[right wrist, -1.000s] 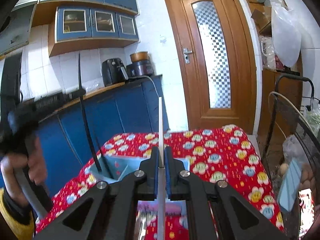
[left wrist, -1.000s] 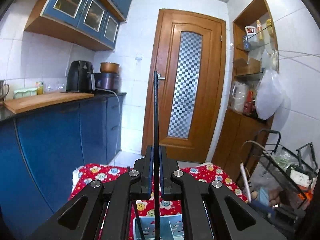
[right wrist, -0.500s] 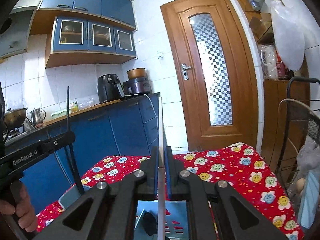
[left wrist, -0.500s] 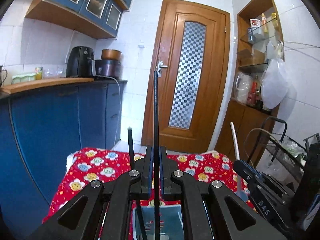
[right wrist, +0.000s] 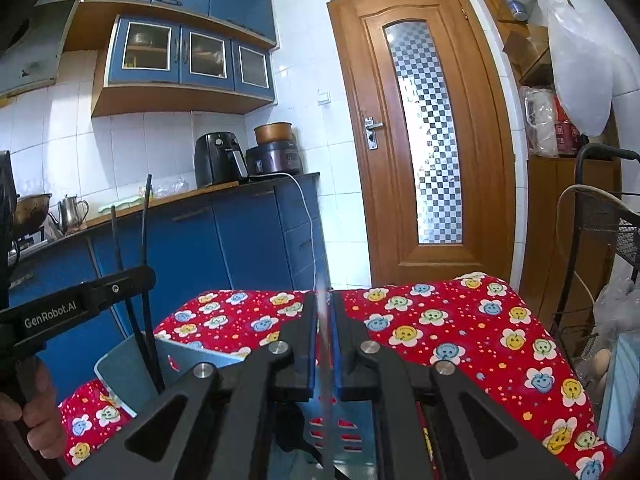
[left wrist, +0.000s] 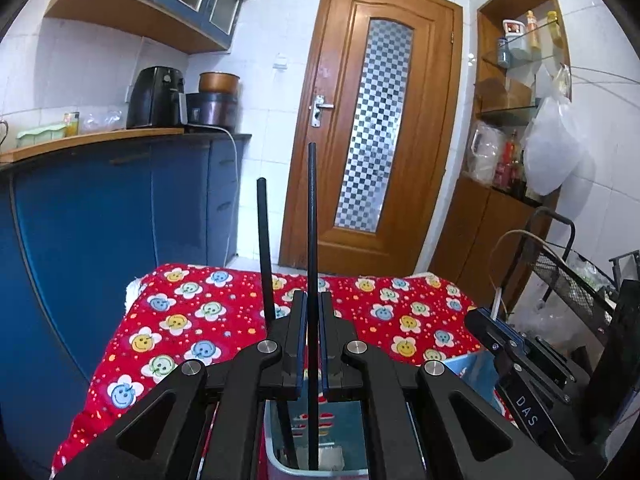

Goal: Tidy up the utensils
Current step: 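Lift both chopsticks and lower them into the blue caddy, then open both grippers to release the chopsticks into the caddy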

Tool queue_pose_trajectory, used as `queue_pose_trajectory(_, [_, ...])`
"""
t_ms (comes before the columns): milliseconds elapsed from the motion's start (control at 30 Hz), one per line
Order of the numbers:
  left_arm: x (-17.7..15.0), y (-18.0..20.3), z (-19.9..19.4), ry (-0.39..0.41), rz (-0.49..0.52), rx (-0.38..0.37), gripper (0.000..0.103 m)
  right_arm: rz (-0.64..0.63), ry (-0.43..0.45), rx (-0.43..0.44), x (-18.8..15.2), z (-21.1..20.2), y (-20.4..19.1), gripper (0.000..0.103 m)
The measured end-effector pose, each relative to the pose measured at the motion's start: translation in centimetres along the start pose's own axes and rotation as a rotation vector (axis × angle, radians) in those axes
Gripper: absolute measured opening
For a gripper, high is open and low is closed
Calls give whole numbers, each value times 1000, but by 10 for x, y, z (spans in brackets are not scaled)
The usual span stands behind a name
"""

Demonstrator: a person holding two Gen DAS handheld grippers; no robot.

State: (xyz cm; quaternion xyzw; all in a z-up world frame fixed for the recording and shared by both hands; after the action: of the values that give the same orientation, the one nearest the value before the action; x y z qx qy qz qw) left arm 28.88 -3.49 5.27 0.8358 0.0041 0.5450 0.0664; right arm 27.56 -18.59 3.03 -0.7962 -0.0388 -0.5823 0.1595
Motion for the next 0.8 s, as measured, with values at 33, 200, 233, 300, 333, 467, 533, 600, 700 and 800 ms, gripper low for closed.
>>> queue_pose_trajectory(33, [-1, 1, 0, -4, 7, -1, 5, -1, -3, 0, -1, 0, 0, 8])
queue_pose_trajectory(200, [-4, 6, -5, -11, 24, 0, 16, 1, -22, 8, -3, -4, -3, 8])
queue_pose_trajectory(233, [-5, 7, -6, -11, 26, 1, 18, 8, -26, 15, -4, -5, -4, 8])
queue_pose_trajectory(300, [-5, 7, -9, -11, 29, 0, 20, 13, -31, 17, -4, -6, -5, 11])
queue_pose_trajectory(333, [-5, 7, -10, -12, 29, -1, 21, 14, -32, 22, -3, -7, -6, 13])
queue_pose_trajectory(467, [-3, 8, -19, -12, 30, -10, 22, 29, -25, 39, 0, -16, -11, 26])
queue_pose_trajectory(533, [-3, 9, -23, -14, 26, -17, 23, 41, -20, 47, 2, -21, -12, 28])
queue_pose_trajectory(600, [-2, 10, -28, -18, 24, -27, 23, 43, -18, 45, 4, -26, -15, 28])
queue_pose_trajectory(700, [-1, 13, -38, -15, 31, -36, 23, 41, -13, 48, 8, -36, -19, 28])
queue_pose_trajectory(800, [0, 17, -50, -10, 44, -43, 23, 40, -7, 50, 11, -46, -23, 29])
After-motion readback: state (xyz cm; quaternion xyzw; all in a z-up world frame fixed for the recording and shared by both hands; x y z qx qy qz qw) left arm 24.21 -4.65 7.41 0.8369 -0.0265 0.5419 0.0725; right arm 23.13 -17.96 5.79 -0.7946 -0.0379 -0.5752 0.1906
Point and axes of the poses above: each gripper's, at about its wrist camera, not at the fingertips, and z roughly the way its jaws point, y to its right, x to its top, the point moved 10 cm from there along z, roughly the way its jaws point, and after that the axes turned 7 degrees about x, right-handed, at the moved point
